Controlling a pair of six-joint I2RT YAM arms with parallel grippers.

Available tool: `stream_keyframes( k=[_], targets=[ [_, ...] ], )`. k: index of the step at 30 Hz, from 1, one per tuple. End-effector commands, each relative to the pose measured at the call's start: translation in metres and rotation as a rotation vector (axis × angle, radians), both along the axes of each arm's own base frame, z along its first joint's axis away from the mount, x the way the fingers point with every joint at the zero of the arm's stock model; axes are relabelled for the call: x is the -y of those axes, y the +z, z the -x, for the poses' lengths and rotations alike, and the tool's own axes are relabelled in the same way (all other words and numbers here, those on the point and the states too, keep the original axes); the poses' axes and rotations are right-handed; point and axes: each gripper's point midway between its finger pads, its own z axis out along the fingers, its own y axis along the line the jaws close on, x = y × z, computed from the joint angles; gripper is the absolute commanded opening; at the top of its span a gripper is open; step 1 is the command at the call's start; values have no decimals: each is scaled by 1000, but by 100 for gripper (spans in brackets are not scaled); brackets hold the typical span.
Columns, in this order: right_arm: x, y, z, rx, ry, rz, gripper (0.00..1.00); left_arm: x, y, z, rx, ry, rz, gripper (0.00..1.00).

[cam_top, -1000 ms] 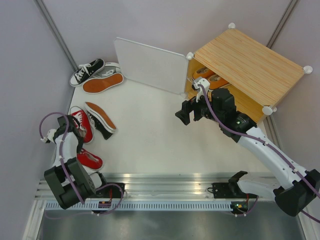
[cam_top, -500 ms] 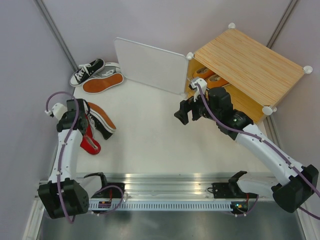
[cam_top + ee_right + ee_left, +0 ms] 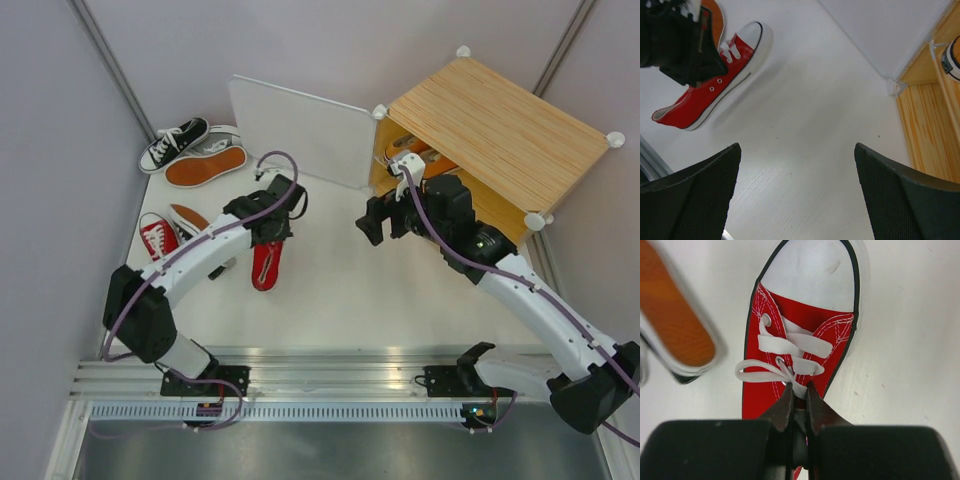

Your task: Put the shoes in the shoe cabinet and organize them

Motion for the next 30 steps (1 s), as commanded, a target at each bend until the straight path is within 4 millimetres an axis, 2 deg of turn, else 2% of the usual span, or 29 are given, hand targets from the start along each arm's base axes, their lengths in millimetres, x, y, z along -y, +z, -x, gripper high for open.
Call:
stream_keyframes(
  k=[1, 4, 5, 6, 7, 10, 11, 12, 14, 16, 19, 20, 21, 23, 24, 25, 26, 28, 29, 30],
  targets=[
    [18, 32, 0, 98, -73, -4, 98, 68, 11, -23, 38, -245, 41, 2],
    [32, 27, 2, 101, -122, 26, 98, 106, -3, -26, 3, -391, 39, 2],
    [35, 30, 5, 109, -128, 25, 98, 128, -10, -28, -8, -445, 34, 2],
    [40, 25, 6, 100, -152, 39, 98, 140, -14, -28, -16, -500, 25, 2],
    [46, 28, 8, 109, -171, 38, 98, 159, -10, -26, 0, -549, 31, 2],
    [53, 34, 12, 118, -193, 28, 98, 193, -31, -22, -29, -671, 43, 2],
    [54, 38, 14, 126, -196, 21, 98, 206, -30, -20, -21, -705, 64, 2],
    [55, 44, 16, 142, -202, -1, 98, 215, -41, -20, -34, -731, 71, 3],
    [56, 47, 18, 152, -200, -12, 98, 230, -48, -16, -49, -782, 87, 4],
    [56, 46, 20, 151, -197, -16, 98, 235, -67, -11, -87, -807, 64, 12],
    [54, 47, 22, 144, -182, -23, 98, 235, -76, -4, -115, -816, 69, 27],
    [53, 48, 23, 143, -175, -27, 98, 236, -72, -4, -110, -817, 81, 37],
    [53, 49, 24, 144, -175, -28, 98, 236, -70, -2, -110, -809, 91, 52],
    [53, 50, 23, 149, -174, -25, 98, 237, -52, -4, -72, -805, 109, 71],
    [54, 53, 24, 155, -175, -29, 98, 235, -44, -6, -54, -797, 108, 89],
    [54, 55, 23, 159, -176, -27, 98, 235, -37, -8, -36, -794, 111, 96],
    [54, 56, 22, 163, -178, -26, 98, 233, -20, -10, -1, -787, 122, 100],
    [53, 63, 22, 172, -171, -30, 98, 227, -5, -15, 29, -759, 139, 100],
    [53, 68, 22, 181, -165, -29, 98, 223, 12, -17, 58, -743, 167, 100],
    [52, 68, 22, 180, -161, -25, 98, 222, 19, -17, 62, -744, 198, 100]
  ],
)
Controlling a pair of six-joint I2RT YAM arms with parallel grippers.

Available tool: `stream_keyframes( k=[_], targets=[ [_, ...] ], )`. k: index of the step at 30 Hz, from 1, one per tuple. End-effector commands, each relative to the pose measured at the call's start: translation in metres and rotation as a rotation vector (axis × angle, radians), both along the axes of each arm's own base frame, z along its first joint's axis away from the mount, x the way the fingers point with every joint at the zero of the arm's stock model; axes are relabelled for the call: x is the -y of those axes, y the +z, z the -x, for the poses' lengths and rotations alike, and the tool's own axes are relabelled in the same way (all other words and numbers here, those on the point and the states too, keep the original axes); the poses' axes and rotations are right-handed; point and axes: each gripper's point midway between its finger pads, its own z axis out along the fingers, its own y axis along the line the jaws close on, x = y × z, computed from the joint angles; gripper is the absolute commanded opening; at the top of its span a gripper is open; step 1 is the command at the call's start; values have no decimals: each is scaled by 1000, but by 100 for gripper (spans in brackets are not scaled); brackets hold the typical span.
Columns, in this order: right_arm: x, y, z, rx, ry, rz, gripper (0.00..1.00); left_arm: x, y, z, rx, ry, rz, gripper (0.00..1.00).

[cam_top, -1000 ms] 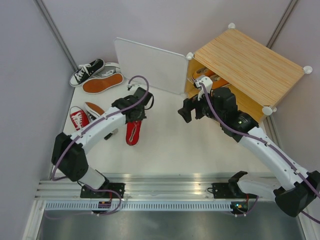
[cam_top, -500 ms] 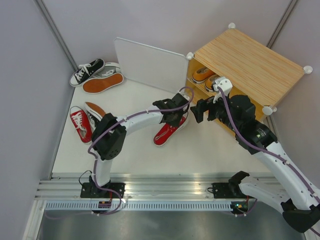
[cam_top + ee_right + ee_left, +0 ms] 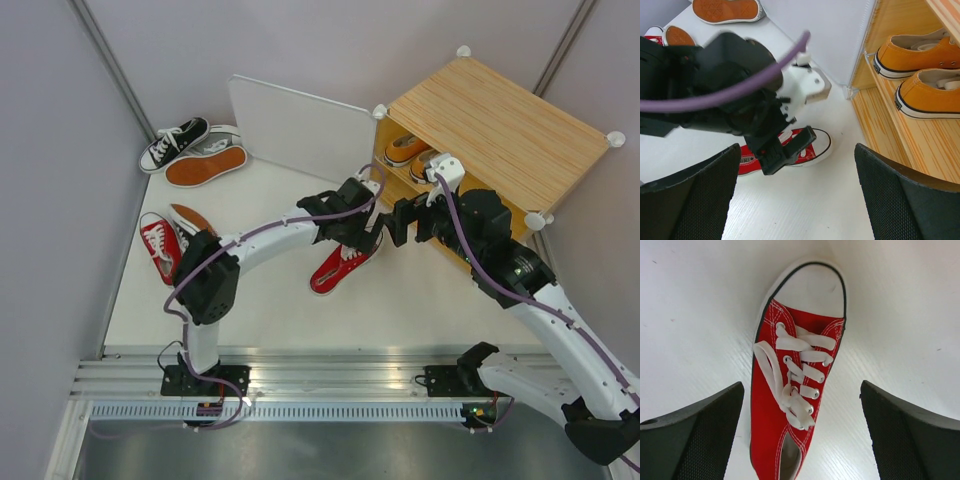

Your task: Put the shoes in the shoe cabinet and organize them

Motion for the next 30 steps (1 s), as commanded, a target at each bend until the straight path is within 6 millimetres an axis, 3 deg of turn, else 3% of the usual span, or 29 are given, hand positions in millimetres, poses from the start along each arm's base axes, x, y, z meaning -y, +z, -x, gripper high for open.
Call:
stream_keyframes(
  k=[1, 3, 4, 6, 8, 9, 11, 12, 13, 16, 17, 18, 19, 20, 24, 26, 30],
  targets=[
    [-3, 24, 0, 45, 20, -16, 98, -6, 90, -26, 120, 65, 198, 100],
    [-6, 25, -1, 43, 31, -16, 98, -19, 110, -32, 113, 106, 265, 100],
    [-7, 25, -2, 41, 34, -14, 98, -37, 110, -43, 104, 156, 277, 100],
    [-14, 20, -3, 19, 56, -16, 98, -55, 126, -47, 97, 196, 336, 100],
    [-19, 15, -5, 0, 74, -17, 98, -87, 122, -60, 96, 270, 332, 100],
    [-24, 6, -8, -30, 76, -11, 98, -110, 130, -67, 111, 319, 345, 100],
    [-30, -6, -11, -61, 71, 7, 98, -136, 122, -67, 97, 374, 340, 100],
    [-37, -22, -15, -103, 74, 35, 98, -148, 119, -66, 93, 396, 342, 100],
    [-39, -32, -17, -120, 55, 61, 98, -174, 117, -64, 103, 451, 334, 100],
    [-71, -69, -8, -197, 84, 121, 98, -225, 115, -54, 151, 544, 297, 100],
    [-86, -83, 4, -219, 125, 127, 97, -236, 116, -50, 171, 561, 286, 100],
    [-98, -85, 6, -214, 140, 111, 95, -251, 116, -47, 198, 606, 263, 100],
    [-109, -101, 7, -253, 134, 114, 94, -267, 104, -41, 203, 651, 237, 100],
    [-124, -108, 15, -258, 158, 122, 92, -281, 115, -37, 268, 704, 236, 100],
    [-163, -152, 31, -307, 185, 197, 88, -300, 85, -20, 265, 771, 193, 100],
    [-178, -170, 35, -349, 178, 215, 83, -299, 83, -18, 246, 762, 185, 100],
    [-188, -192, 34, -401, 129, 258, 77, -299, 93, -21, 273, 757, 192, 100]
  ],
)
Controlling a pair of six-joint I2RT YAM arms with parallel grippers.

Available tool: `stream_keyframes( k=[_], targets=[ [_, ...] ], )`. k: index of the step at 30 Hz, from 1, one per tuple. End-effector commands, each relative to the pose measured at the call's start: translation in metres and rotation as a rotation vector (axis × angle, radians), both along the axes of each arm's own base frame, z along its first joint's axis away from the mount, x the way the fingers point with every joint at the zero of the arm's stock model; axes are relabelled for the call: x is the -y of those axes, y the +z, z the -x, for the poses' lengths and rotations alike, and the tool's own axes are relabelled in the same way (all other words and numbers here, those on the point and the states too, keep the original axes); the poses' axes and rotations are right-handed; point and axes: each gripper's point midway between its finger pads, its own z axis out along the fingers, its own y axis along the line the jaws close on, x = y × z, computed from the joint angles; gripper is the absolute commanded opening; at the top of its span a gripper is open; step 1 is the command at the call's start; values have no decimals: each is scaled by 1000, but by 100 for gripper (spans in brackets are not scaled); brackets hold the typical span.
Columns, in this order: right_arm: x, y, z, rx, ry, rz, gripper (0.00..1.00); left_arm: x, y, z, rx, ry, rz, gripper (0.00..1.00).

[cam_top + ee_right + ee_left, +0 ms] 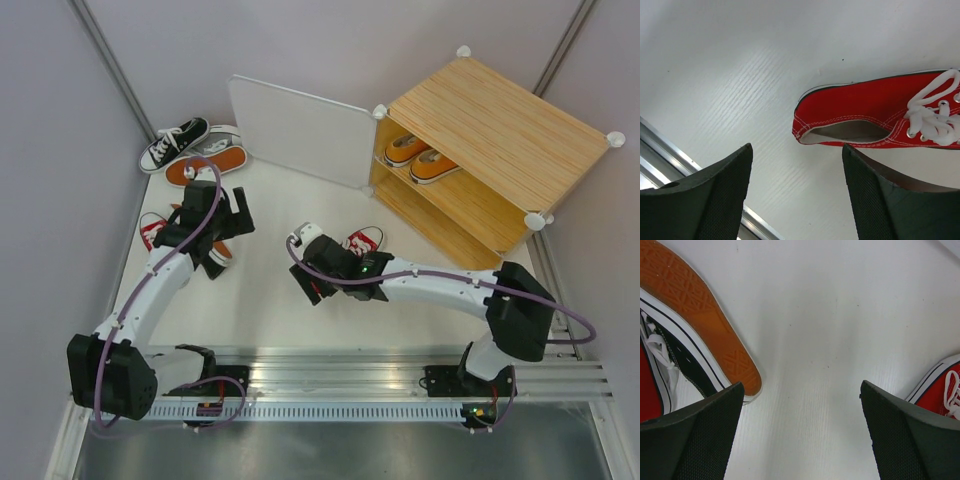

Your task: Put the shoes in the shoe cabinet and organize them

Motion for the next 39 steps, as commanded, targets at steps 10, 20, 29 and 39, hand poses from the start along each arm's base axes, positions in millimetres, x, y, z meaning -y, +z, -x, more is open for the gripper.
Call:
stream_keyframes(
  k=[10, 20, 29, 39],
  targets=[
    [-25, -9, -19, 9, -125, 5, 67, 1, 17, -10, 68, 19, 25, 100],
    [-13, -37, -12, -48, -180, 135, 60, 5, 15, -10, 57, 6, 38, 100],
    [3, -69, -10, -44, -206, 238, 56, 6, 13, -11, 51, 2, 40, 100],
    [12, -75, -16, -1, -194, 288, 26, 5, 14, -11, 53, 7, 38, 100]
  ],
)
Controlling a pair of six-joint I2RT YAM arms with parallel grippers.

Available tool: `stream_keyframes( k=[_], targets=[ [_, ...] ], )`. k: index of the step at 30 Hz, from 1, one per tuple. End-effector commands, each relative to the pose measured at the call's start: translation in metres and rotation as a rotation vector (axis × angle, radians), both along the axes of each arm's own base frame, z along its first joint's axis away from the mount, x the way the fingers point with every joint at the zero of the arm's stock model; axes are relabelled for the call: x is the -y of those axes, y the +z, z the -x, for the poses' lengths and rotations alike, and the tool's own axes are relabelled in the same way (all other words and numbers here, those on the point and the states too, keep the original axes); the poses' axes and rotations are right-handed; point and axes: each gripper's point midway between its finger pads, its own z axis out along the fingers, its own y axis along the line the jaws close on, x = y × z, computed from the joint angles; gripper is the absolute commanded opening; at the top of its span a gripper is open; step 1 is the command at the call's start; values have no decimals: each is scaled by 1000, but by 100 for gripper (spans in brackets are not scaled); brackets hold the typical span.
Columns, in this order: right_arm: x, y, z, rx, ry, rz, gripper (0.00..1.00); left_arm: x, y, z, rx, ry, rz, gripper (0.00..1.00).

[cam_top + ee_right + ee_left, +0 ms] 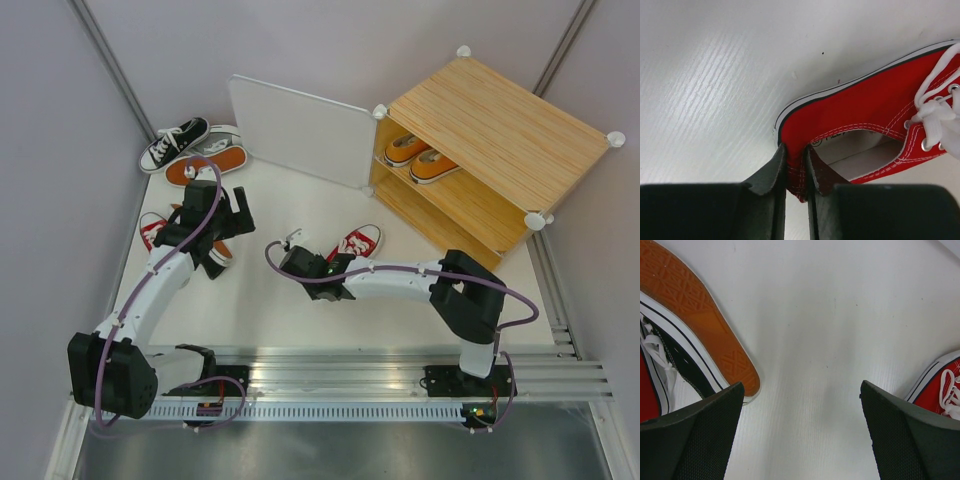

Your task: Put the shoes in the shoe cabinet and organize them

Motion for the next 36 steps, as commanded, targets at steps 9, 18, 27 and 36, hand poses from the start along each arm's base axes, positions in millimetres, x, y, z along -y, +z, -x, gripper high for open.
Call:
stream_keyframes(
  k=[9, 18, 27, 36],
  targets=[
    [25, 76, -19, 105, 2, -25, 1, 4, 16, -9, 53, 9, 33, 100],
    [62, 159, -35, 149, 57, -1, 1, 4, 15, -9, 52, 9, 35, 100],
    [99, 214, -45, 159, 51, -8, 1, 5, 15, -10, 48, 7, 38, 100],
    [146, 216, -66, 169, 18, 32, 0, 6, 13, -10, 41, 2, 39, 100]
  ],
)
